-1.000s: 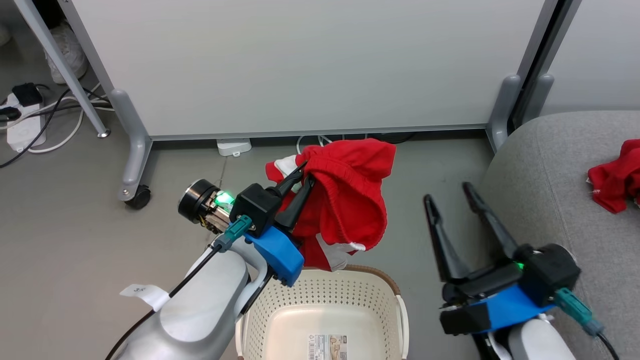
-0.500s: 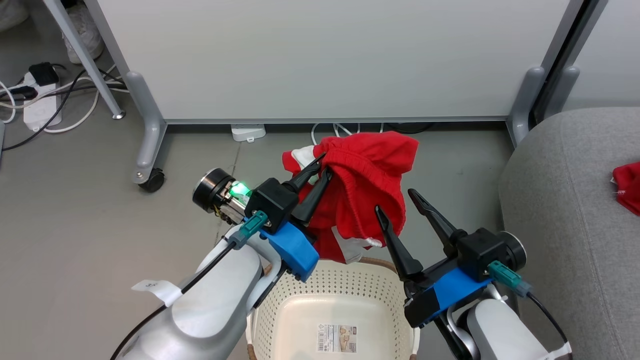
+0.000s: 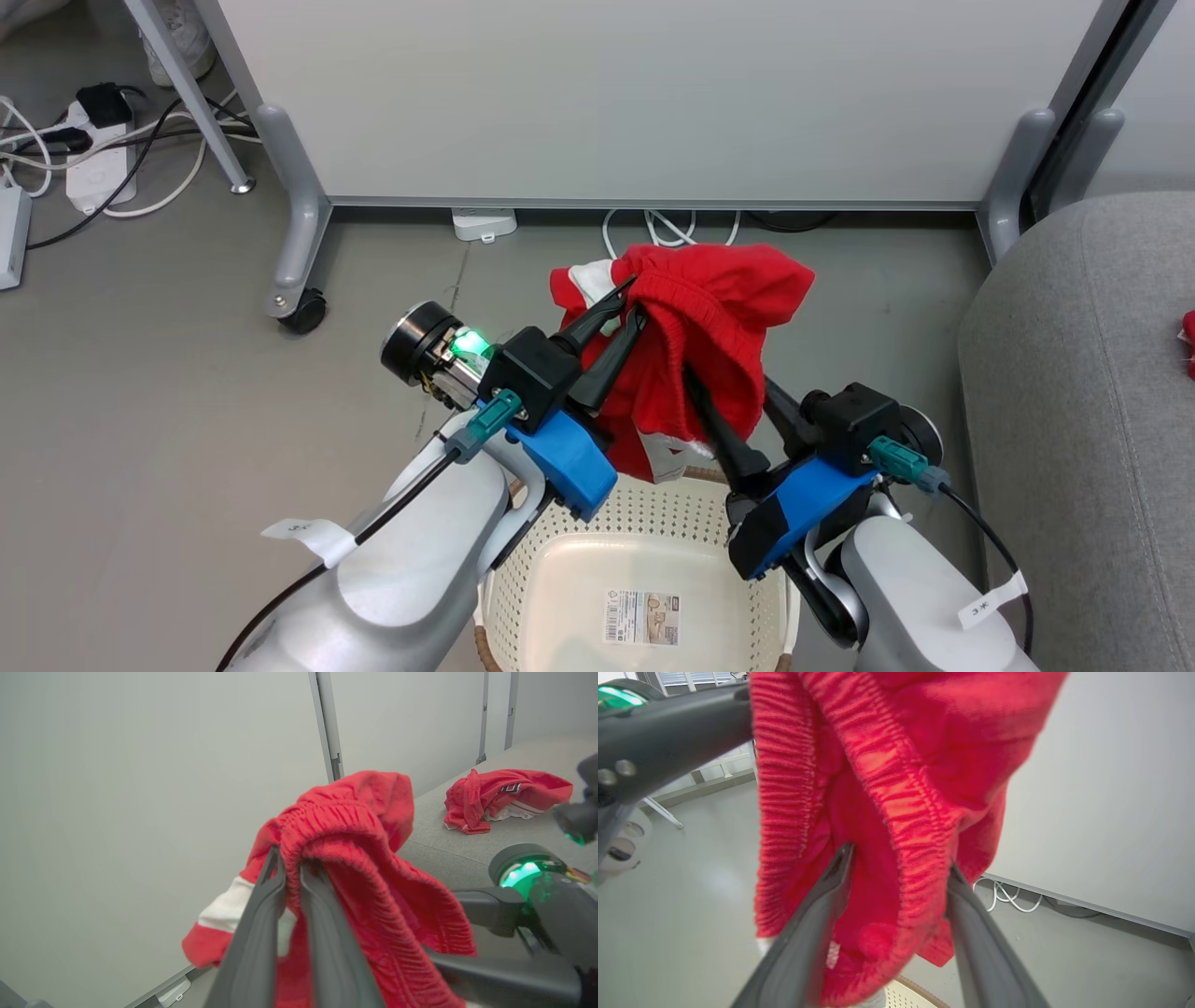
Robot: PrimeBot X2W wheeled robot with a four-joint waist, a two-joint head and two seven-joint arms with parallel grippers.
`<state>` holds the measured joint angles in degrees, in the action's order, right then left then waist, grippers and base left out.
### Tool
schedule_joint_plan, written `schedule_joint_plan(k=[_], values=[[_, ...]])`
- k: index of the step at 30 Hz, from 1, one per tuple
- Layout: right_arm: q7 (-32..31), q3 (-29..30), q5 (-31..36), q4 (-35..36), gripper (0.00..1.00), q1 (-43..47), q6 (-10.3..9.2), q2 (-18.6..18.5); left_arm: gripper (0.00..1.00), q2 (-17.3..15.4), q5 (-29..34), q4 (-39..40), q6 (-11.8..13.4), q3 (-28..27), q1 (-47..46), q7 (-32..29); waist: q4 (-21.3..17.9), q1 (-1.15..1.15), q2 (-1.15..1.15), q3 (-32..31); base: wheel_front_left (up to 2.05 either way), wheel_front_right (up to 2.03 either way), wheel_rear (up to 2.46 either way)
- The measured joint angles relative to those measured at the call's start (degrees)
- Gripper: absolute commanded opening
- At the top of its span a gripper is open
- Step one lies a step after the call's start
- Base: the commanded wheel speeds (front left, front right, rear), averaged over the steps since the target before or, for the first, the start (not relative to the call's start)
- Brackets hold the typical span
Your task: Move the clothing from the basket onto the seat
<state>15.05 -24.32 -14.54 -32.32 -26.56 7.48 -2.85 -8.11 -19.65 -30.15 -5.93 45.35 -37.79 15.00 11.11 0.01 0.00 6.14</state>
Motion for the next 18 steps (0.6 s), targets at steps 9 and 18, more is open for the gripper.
schedule_joint_plan(k=[9, 18], values=[[0.0, -0.9, -1.3, -0.7, 0.00, -0.7, 0.00, 0.0, 0.00, 0.3, 0.0, -0.5, -0.2, -0.2, 0.0, 0.0, -0.1, 0.00, 0.00, -0.7, 0.00, 0.00, 0.00], [0.0, -0.9, -1.3, -0.4, 0.00, -0.5, 0.00, 0.0, 0.00, 0.4, 0.1, -0.6, -0.4, -0.3, 0.1, 0.0, -0.2, 0.00, 0.00, -0.9, 0.00, 0.00, 0.00]])
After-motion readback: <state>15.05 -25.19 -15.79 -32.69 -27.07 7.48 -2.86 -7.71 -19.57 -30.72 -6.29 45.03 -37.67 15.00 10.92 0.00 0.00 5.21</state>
